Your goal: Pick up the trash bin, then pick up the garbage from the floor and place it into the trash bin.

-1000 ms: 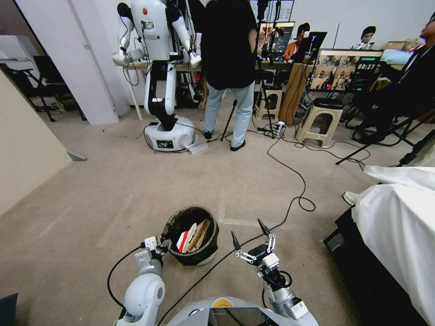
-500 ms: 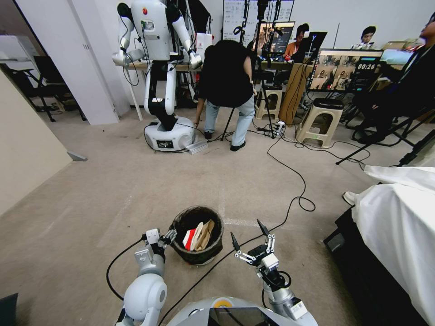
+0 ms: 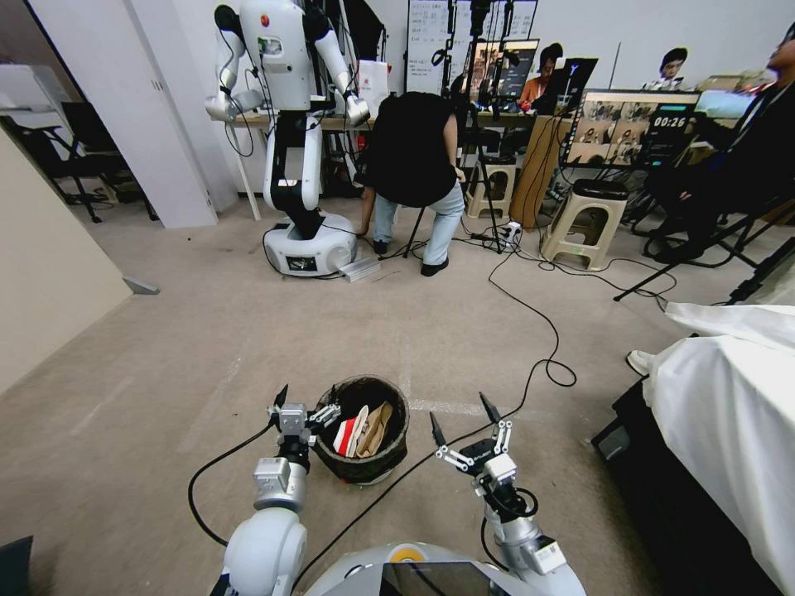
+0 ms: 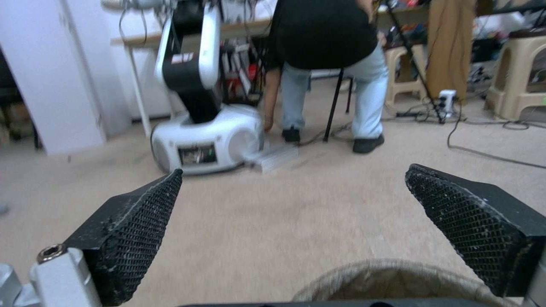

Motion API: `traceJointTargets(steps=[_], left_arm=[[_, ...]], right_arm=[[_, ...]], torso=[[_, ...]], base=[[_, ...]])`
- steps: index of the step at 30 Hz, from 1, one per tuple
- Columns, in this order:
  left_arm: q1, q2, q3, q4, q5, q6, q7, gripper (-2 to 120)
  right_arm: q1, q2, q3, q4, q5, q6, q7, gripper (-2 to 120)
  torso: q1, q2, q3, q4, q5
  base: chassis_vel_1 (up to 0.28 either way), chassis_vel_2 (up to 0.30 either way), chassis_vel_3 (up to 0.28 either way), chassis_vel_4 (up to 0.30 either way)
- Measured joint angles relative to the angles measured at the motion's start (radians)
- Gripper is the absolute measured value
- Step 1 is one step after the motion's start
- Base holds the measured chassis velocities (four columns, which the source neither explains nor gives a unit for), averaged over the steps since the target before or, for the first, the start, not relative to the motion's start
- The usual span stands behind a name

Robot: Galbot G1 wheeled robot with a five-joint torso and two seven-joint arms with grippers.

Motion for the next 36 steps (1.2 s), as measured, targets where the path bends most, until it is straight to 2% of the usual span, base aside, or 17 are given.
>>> traceJointTargets(steps=[2,3,6,11,14,22,36], left_arm=[[0.017,-0.006,0.002,0.010,0.034,-0.059,0.007,100],[0.017,-0.006,0.002,0.010,0.034,-0.059,0.007,100],[0.032,-0.019,0.006,0.029,0.064,-0.120,0.014,100],[0.053,-0.030,0.006,0.051,0.099,-0.177,0.014,100],[0.074,-0.036,0.005,0.077,0.113,-0.213,-0.009,100],[0.110,-0.040,0.003,0.098,0.128,-0.247,-0.017,100],[0.110,-0.041,0.001,0.098,0.136,-0.247,-0.015,100]], right_arm=[[0.003,0.011,0.000,0.005,0.000,-0.010,0.016,100],[0.003,0.011,0.000,0.005,0.000,-0.010,0.016,100],[0.003,0.021,-0.002,0.006,-0.004,-0.017,0.034,100],[0.001,0.034,-0.003,0.006,-0.013,-0.027,0.056,100],[-0.003,0.050,-0.002,0.005,-0.026,-0.035,0.079,100],[-0.006,0.061,0.002,0.002,-0.062,-0.042,0.101,100],[-0.006,0.061,0.003,0.001,-0.062,-0.043,0.101,100]], torso=[[0.000,0.000,0.000,0.0000,0.0000],[0.000,0.000,0.000,0.0000,0.0000],[0.000,0.000,0.000,0.0000,0.0000],[0.000,0.000,0.000,0.0000,-0.0001],[0.000,0.000,0.000,0.0000,0.0000],[0.000,0.000,0.000,0.0000,0.0000],[0.000,0.000,0.000,0.0000,0.0000]], base=[[0.000,0.000,0.000,0.000],[0.000,0.000,0.000,0.000],[0.000,0.000,0.000,0.000],[0.000,0.000,0.000,0.000],[0.000,0.000,0.000,0.000],[0.000,0.000,0.000,0.000],[0.000,0.000,0.000,0.000]])
